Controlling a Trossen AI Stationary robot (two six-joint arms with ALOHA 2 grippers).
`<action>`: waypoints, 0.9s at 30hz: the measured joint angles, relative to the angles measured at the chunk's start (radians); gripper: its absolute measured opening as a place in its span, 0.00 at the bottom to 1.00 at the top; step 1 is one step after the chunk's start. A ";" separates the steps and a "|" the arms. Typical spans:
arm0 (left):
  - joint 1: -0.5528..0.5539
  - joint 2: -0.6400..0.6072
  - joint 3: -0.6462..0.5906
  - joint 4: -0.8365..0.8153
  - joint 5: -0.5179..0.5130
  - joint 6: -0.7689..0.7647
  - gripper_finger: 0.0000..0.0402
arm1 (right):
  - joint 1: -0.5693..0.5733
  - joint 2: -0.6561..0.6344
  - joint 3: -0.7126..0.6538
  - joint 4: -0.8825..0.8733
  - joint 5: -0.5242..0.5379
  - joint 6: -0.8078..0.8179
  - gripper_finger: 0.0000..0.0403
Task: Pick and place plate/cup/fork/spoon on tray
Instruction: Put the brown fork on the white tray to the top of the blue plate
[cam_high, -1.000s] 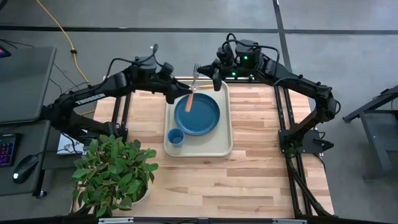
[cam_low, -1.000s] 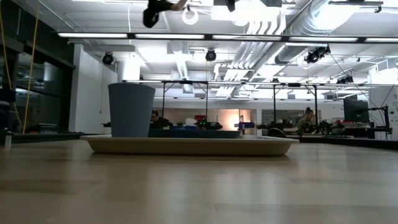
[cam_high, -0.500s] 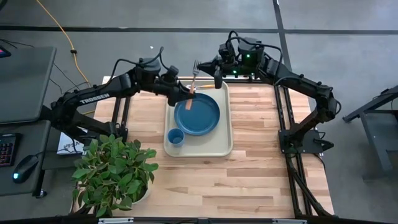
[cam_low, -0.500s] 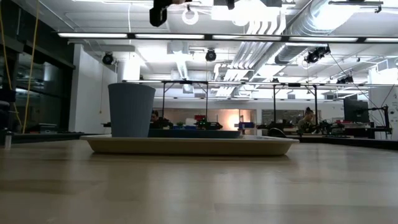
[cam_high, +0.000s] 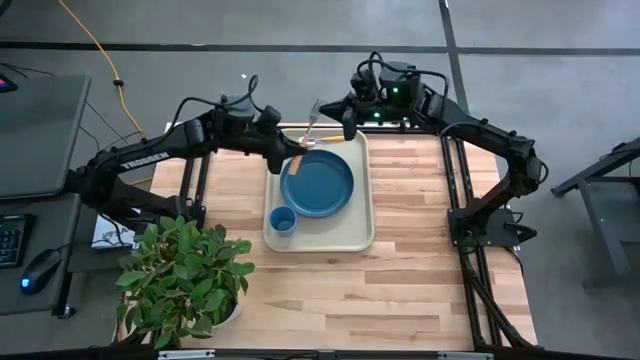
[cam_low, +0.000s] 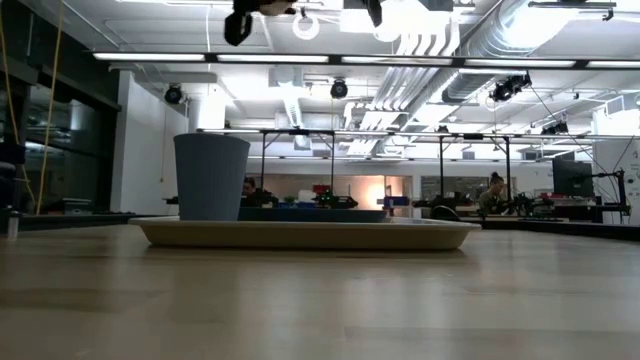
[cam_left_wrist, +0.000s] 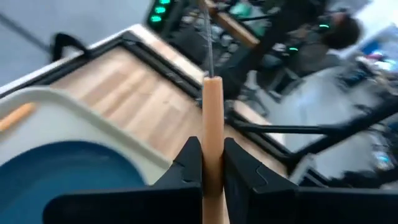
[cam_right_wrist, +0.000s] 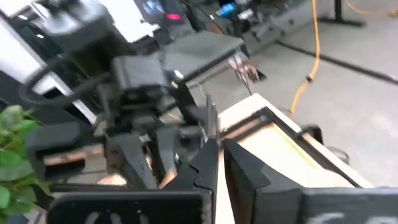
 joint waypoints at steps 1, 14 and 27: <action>0.000 -0.008 -0.001 -0.017 -0.032 -0.002 0.02 | -0.006 -0.003 0.000 -0.027 -0.001 0.002 0.06; -0.046 -0.167 -0.390 0.367 -0.342 -0.217 0.02 | -0.004 -0.002 0.001 -0.293 0.032 -0.035 0.59; -0.231 0.069 -0.404 0.661 -0.747 -0.240 0.02 | 0.087 0.163 0.000 -0.033 0.242 0.166 0.61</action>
